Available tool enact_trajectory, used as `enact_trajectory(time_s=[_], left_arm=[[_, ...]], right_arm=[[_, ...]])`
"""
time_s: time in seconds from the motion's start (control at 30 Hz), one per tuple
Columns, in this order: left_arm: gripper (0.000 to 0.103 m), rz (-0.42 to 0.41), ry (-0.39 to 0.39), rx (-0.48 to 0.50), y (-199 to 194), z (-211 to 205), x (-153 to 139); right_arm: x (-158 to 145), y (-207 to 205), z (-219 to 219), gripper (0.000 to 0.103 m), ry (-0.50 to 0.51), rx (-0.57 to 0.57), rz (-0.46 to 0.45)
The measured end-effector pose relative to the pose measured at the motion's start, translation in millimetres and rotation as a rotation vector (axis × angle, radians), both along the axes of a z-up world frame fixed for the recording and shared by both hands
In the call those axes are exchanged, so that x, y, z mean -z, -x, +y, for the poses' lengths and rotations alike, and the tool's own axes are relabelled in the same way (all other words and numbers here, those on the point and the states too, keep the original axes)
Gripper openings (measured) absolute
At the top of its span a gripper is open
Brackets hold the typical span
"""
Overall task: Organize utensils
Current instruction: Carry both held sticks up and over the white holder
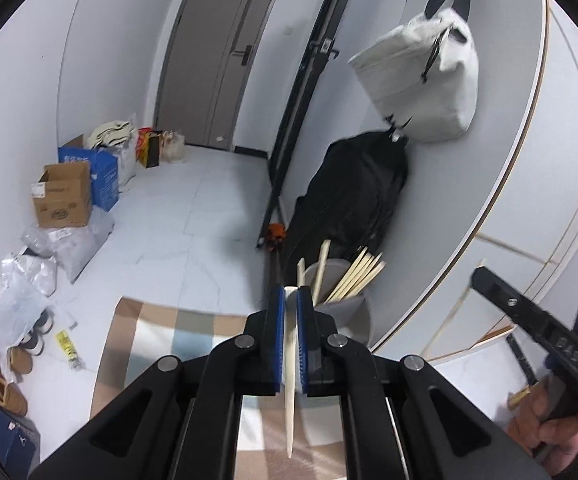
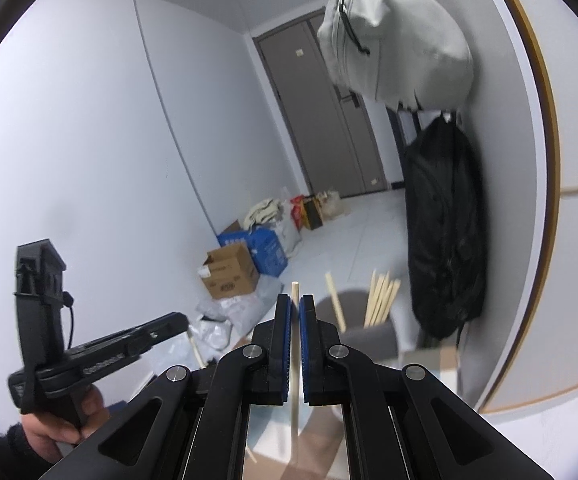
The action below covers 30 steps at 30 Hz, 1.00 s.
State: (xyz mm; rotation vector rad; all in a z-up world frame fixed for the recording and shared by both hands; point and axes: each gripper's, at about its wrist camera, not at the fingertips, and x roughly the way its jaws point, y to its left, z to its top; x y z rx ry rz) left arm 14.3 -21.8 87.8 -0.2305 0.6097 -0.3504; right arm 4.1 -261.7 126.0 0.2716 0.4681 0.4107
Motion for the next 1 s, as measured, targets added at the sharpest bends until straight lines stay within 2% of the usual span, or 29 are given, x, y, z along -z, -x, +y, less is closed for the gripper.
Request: enact_trajectory(time_s=[0.3,0.47,0.63,0.8,1.0], left_arm=[[0.002,-0.109,0.006,0.007,-23.5,-16.7,-50.2],[0.002,-0.165,0.014,-0.010,-45.3,-23.8,-65.0],[0.002,-0.196,0.005,-0.049,-63.9,-29.4,-61.9],[0.002,-0.177,-0.021,-0.063,-83.8,-36.3,-43.6],[0.002,-0.142,-0.026,-0.037,-97.2,-41.4,-28.0]], right_arm=[[-41.3,-40.1,-7.7,0.004,0.011,0.030,-0.059],[-52.3,-66.0,-8.3,0.004,0.021,0.037,-0.079],[-52.4,-90.2,-10.9,0.003,0.024,0.049,-0.083],[-45.3,-109.0,-11.9,0.004,0.033,0.053,-0.080],[-32.9,-126.7,-10.5,0.003,0.039,0.048,-0.067]])
